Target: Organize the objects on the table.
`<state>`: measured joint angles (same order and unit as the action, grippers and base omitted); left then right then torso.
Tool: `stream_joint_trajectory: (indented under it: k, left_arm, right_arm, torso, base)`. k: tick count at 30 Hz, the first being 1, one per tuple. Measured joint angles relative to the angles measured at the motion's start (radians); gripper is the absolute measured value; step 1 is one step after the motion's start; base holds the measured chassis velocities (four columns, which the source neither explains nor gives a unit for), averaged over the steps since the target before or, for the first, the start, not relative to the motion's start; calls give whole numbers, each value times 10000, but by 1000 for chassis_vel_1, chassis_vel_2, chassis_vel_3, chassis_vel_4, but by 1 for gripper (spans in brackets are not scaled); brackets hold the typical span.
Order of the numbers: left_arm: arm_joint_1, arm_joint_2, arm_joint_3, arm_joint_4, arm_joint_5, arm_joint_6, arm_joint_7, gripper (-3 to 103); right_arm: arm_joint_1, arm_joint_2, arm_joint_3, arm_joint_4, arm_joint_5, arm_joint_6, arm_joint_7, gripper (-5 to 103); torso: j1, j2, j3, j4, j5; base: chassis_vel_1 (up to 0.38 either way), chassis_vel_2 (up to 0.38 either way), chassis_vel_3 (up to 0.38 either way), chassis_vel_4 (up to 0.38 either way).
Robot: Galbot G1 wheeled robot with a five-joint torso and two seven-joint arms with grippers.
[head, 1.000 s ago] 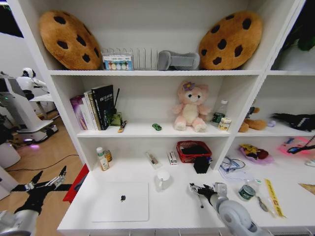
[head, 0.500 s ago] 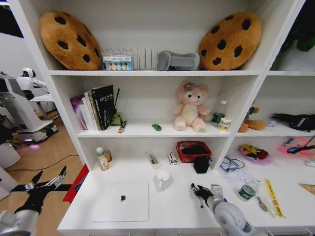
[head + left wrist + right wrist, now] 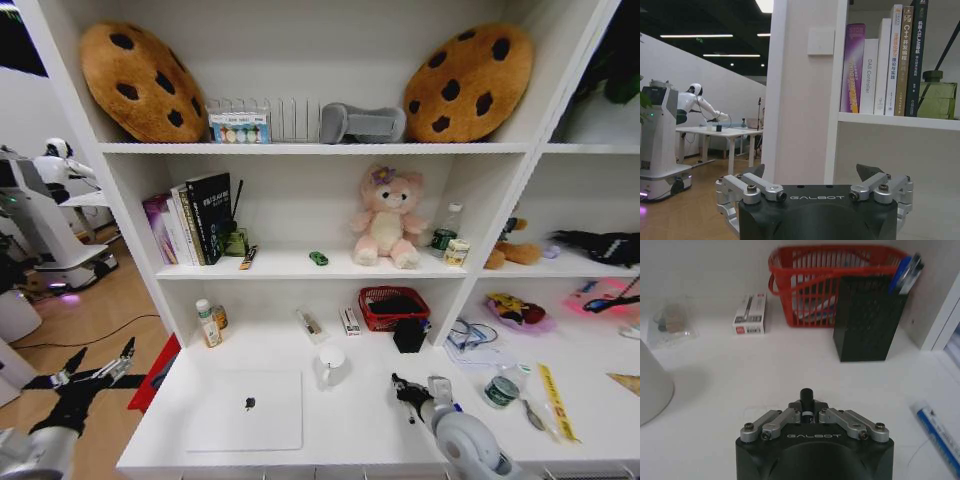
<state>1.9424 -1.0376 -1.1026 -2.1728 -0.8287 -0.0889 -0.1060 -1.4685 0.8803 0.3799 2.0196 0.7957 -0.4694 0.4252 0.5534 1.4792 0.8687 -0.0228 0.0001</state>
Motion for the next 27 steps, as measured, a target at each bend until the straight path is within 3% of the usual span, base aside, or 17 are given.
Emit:
stream_joint_trajectory:
  k: [2, 3, 4, 5, 8, 9, 14, 20, 27]
  left_arm:
    - [0, 0, 0, 0, 0, 0, 1, 100]
    - [0, 0, 0, 0, 0, 0, 0, 100]
    - [0, 0, 0, 0, 0, 1, 0, 100]
    - [0, 0, 0, 0, 0, 1, 0, 100]
    - [0, 0, 0, 0, -1, 0, 0, 100]
    - [0, 0, 0, 0, -1, 0, 0, 100]
    - [0, 0, 0, 0, 0, 1, 0, 100]
    - [0, 0, 0, 0, 0, 1, 0, 100]
    - [0, 0, 0, 0, 0, 1, 0, 100]
  right_arm:
    - [-21, 52, 71, 17, -394, 299, -109, 11]
    - [-38, 177, 226, -36, -1386, 1110, -435, 11]
    - [-35, 213, 263, -102, -1725, 1438, -564, 11]
    - [-35, 213, 263, -102, -1725, 1438, -564, 11]
    - [254, 394, 364, -665, -3268, 3189, -1055, 11]
    - [254, 394, 364, -665, -3268, 3189, -1055, 11]
    - [1489, 487, 173, -1546, -4103, 4525, -1320, 11]
    - [2358, 400, 119, -2176, -4290, 4923, -1512, 11]
    - [4002, 369, -207, -3643, -3707, 5056, -1641, 11]
  torso:
    - [0, 0, 0, 0, -1]
    - [0, 0, 0, 0, 0]
    - [0, 0, 0, 0, -1]
    - [0, 0, 0, 0, -1]
    - [0, 0, 0, -1, -1]
    - [0, 0, 0, -1, -1]
    - [0, 0, 0, 0, -1]
    - [0, -1, 0, 2, -2]
    - [1, -2, 0, 0, -1]
  base:
    - [0, 0, 0, 0]
    - [0, 0, 0, 0]
    - [0, 0, 0, 0]
    - [0, 0, 0, 0]
    - [0, 0, 0, 0]
    - [0, 0, 0, 0]
    - [0, 0, 0, 0]
    - [0, 0, 0, 0]
    - [0, 0, 0, 0]
